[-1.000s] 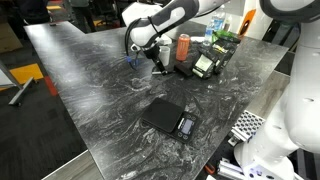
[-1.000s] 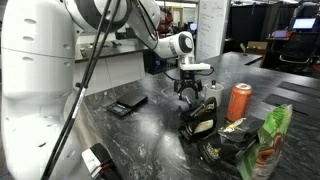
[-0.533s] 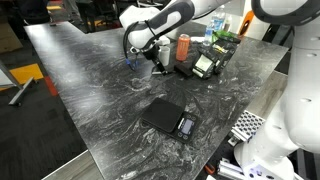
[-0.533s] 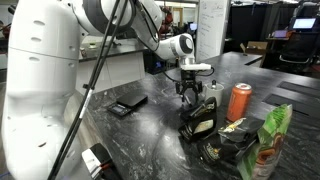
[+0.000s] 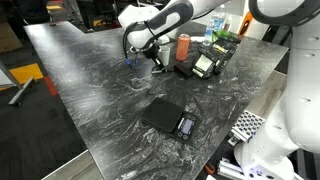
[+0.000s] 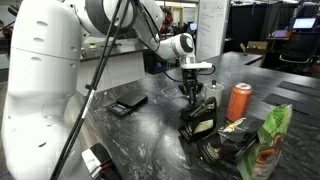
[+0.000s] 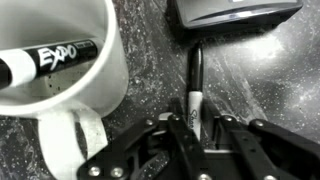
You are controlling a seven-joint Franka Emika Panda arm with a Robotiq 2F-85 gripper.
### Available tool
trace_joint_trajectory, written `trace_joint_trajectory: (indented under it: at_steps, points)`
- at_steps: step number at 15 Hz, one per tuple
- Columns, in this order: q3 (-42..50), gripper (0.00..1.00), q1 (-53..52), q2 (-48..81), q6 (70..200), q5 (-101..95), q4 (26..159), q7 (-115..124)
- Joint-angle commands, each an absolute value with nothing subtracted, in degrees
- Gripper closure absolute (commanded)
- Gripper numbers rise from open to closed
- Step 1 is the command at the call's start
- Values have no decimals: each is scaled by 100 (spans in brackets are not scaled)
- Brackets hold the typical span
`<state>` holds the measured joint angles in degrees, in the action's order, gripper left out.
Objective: Pick up the marker from the counter and put it in the mug then move the mug to the left.
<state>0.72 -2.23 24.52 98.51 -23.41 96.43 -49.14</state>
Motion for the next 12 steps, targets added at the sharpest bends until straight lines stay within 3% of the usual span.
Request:
trace_joint_trajectory:
  at_steps: [1, 12]
  points:
    - [-21, 100, -153, 2581, 9674, -2452, 9575, -4856]
    - [-217, 97, -274, 2021, 9035, -2254, 9752, -4404]
